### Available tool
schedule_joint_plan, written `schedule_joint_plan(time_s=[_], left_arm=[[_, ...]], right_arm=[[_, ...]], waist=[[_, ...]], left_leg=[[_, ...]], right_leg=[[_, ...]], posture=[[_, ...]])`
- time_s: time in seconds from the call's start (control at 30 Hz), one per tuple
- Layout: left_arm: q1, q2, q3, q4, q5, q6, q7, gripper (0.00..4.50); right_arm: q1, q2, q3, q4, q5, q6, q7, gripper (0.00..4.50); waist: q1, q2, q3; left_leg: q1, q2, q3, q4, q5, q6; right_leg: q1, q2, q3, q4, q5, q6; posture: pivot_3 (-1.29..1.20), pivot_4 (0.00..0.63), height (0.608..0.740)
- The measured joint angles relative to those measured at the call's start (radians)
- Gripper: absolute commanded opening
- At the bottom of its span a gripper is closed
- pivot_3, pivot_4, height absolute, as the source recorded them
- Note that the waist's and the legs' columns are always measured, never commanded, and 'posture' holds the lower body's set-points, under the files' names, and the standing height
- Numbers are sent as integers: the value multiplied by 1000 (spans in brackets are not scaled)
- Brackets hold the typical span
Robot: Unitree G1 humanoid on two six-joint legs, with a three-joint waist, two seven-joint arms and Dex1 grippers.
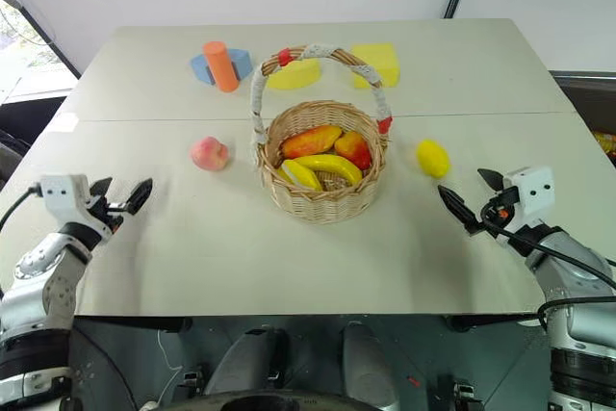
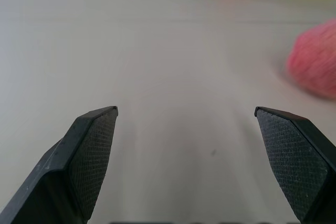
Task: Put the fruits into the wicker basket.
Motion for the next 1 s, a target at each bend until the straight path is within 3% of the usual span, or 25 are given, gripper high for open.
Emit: schedule_joint_plan(time_s=[0.23,0.4,0.83,0.93,1.0], left_arm=[[-179,27,-159,-62,18,120,-55,4500],[-247,29,-228,-50,77,183,-27,4500],[-334,27,-347,-6,200,359,32,4500],[-334,8,-352,-5,201,378,36,3717],[-335,0,-351,-5,201,378,47,2878]], right_arm=[[20,-115,-33,-349,223,211,23,4495],[-31,-146,-7,-481,322,291,3,4495],[-193,-156,159,-569,371,323,-28,4495],[-198,-156,172,-557,362,320,-25,4500],[-201,-156,172,-556,355,312,-25,4500]], waist=[[-6,-1,1],[-4,-3,2],[-1,-8,4],[1,-8,4],[2,-8,4]], left_leg=[[0,0,0,0,0,0],[0,0,-1,0,0,0],[-10,0,-2,2,0,0],[-13,0,-2,3,0,0],[-13,0,-2,3,0,0]], right_leg=[[0,1,-1,-1,0,0],[0,1,-1,-1,0,0],[-8,1,-2,-2,0,1],[-11,0,-2,-1,1,1],[-11,0,-2,-1,1,1]], posture=[[0,150,740],[0,150,740],[0,150,740],[0,150,740],[0,150,740]])
